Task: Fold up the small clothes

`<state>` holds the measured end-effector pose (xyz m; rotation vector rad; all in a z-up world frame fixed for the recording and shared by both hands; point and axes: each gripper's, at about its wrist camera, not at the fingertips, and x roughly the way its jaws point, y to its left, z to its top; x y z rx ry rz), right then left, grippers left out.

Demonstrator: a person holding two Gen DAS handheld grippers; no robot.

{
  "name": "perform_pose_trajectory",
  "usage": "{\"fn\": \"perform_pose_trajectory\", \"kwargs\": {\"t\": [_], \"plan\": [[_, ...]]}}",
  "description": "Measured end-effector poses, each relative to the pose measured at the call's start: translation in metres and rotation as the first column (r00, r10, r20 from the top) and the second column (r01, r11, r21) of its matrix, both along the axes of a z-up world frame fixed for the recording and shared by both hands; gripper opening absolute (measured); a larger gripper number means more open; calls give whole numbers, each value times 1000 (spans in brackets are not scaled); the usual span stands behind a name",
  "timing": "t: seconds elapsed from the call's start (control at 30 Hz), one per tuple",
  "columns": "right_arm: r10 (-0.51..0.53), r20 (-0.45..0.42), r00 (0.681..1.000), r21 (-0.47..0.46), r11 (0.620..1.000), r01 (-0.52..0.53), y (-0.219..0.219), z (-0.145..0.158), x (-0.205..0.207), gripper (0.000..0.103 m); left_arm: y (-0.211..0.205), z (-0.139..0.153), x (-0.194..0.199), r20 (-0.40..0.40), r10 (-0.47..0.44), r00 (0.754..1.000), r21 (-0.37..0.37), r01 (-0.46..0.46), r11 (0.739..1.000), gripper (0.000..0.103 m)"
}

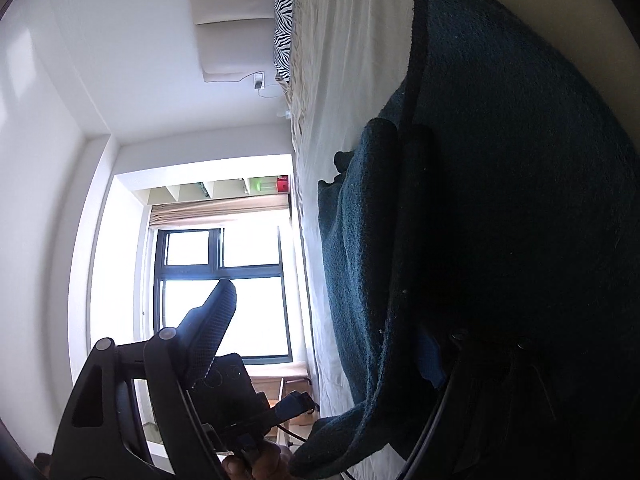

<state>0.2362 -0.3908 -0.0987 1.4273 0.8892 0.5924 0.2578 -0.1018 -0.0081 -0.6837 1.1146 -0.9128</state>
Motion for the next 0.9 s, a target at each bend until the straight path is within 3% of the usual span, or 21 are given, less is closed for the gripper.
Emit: {"fn": "perform_pose_trajectory", "kwargs": {"t": [0.1, 0.17, 0.3, 0.47, 0.57, 0.7, 0.77, 0.9], "plan": [[40, -12, 999, -78, 996, -41, 11, 11, -1, 79, 26, 0, -7, 14, 17, 1000, 13, -17, 1000, 63], [83, -31, 996, -159, 983, -87, 11, 17, -4, 79, 37, -10, -11, 27, 15, 1000, 63, -17, 998, 63], [162, -94, 982, -291, 939, -182, 17, 28, -8, 77, 25, -38, -19, -19, -14, 1000, 87, 15, 996, 63], [197, -109, 974, -285, 933, -220, 9, 37, -17, 78, -38, -54, -31, 22, -140, 990, 159, 135, 978, 63], [219, -122, 968, -281, 928, -245, 6, 37, -22, 79, -59, -61, -40, 74, -202, 977, 265, 176, 948, 63], [231, -128, 964, -292, 921, -260, 16, 36, -21, 79, -34, -55, -39, 76, -168, 983, 223, 147, 964, 63], [222, -117, 968, -305, 920, -248, 14, 33, -22, 78, -21, -41, -37, 120, -135, 984, 227, 106, 968, 63], [224, -126, 966, -349, 902, -255, 26, 27, -20, 60, 11, -28, -28, 158, -50, 986, 186, 20, 982, 63]]}}
